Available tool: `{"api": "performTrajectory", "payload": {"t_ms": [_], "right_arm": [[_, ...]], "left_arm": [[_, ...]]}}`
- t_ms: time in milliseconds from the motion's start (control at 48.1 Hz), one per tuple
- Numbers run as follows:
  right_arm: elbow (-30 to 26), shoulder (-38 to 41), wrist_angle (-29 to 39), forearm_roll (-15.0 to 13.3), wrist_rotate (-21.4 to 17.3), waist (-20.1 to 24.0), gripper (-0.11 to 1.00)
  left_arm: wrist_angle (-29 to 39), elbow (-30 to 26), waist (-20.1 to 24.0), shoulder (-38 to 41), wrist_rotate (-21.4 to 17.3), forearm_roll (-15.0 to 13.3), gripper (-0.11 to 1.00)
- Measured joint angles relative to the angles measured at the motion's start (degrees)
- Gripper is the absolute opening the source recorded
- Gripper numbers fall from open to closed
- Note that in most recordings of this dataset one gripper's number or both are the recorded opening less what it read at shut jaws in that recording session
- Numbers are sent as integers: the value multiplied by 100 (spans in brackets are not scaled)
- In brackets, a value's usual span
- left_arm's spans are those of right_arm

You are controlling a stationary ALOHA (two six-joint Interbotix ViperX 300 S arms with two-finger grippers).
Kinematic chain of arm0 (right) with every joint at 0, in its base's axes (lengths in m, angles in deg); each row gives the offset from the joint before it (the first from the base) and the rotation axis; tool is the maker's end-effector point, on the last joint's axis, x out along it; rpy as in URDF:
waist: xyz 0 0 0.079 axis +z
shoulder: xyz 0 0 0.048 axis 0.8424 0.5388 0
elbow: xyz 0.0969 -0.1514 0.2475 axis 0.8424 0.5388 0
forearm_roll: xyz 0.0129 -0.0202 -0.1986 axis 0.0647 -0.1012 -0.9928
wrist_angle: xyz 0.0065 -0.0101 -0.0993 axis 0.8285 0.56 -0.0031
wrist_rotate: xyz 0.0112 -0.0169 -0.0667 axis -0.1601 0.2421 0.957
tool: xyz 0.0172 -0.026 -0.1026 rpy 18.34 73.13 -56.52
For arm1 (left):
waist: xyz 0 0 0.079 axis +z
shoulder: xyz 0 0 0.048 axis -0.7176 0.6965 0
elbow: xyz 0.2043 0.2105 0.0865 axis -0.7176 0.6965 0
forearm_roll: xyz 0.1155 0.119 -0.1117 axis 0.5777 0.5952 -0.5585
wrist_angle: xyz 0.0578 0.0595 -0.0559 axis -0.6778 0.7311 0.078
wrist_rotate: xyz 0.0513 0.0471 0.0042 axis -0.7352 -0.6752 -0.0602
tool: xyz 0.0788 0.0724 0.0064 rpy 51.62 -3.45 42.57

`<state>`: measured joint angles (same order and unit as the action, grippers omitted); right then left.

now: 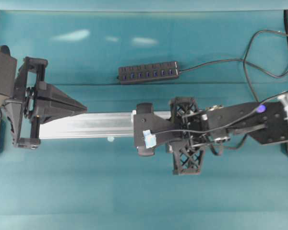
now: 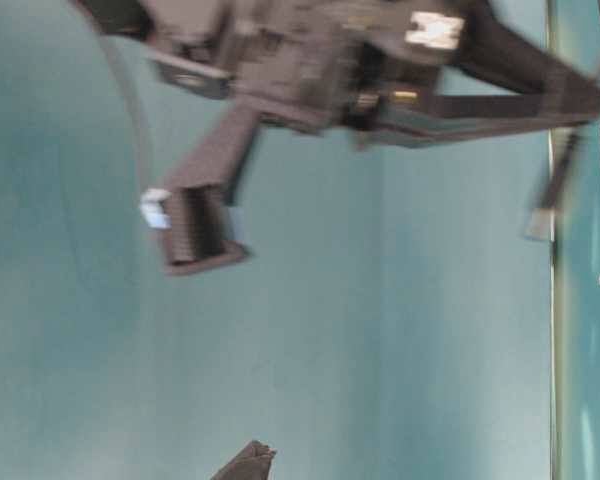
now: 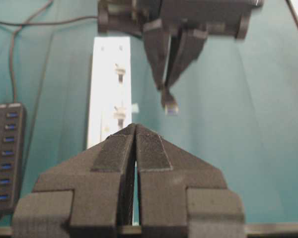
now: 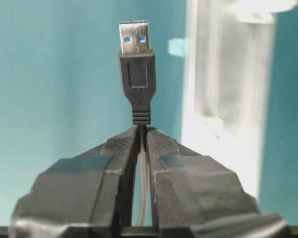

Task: Pass the USB cable through three rings with both arms.
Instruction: 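Carry the cable right to the rightmost white ring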

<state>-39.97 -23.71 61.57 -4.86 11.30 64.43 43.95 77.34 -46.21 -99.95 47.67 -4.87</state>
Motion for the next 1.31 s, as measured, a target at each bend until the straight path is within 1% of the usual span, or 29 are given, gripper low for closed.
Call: {"api": "performTrajectory", "payload": {"t_ms": [125, 312, 436, 665, 831, 935, 1308], "right_arm": [[-123, -158, 404, -149, 18, -44, -8], [-185, -448, 923, -606, 18, -44, -8], [-202, -642, 1239, -844, 18, -44, -8], [-255, -1028, 1960, -1116, 26, -35, -8], [-246, -1257, 2338, -1257, 18, -44, -8], [-167, -1397, 2496, -1283, 26, -44, -8], [615, -2048, 2900, -1292, 18, -44, -8]], "left_arm": [[0, 0, 0, 0, 0, 0, 2], [0, -18, 0, 0, 9, 0, 2], [0, -35, 0, 0, 9, 0, 2], [0, -53, 9, 0, 9, 0, 2], [0, -53, 26, 0, 9, 0, 2], [0, -53, 44, 0, 9, 9, 2], [0, -53, 88, 0, 9, 0, 2]]}}
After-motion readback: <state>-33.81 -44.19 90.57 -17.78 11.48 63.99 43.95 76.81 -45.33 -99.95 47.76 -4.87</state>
